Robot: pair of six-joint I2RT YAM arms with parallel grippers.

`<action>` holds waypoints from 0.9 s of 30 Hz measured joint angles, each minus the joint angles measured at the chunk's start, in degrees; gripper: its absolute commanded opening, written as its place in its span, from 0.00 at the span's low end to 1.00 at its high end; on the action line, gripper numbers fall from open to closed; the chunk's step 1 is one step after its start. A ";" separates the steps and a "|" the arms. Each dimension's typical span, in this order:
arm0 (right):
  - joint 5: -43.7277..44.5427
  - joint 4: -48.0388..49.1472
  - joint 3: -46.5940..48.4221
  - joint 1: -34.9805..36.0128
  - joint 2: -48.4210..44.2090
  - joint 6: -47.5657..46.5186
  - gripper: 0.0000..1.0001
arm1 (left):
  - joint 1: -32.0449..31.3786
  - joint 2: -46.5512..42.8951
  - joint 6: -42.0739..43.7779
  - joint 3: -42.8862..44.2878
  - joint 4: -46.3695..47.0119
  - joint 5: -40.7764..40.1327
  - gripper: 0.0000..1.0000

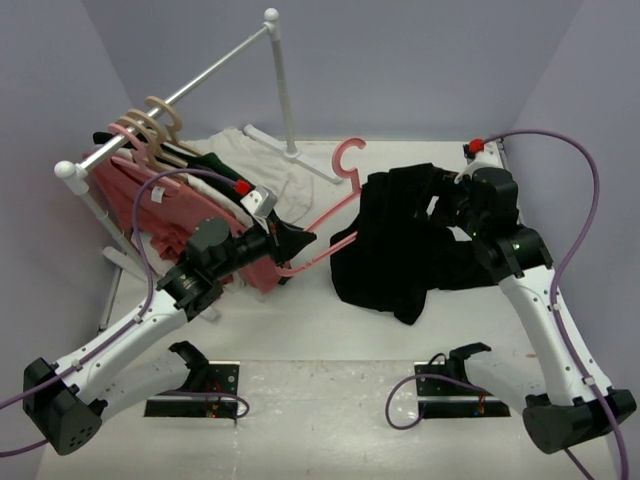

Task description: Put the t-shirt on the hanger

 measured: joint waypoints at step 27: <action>-27.08 30.74 -14.85 -19.94 15.84 -11.62 0.70 | 0.04 -0.56 -5.95 5.35 -9.36 -1.94 0.00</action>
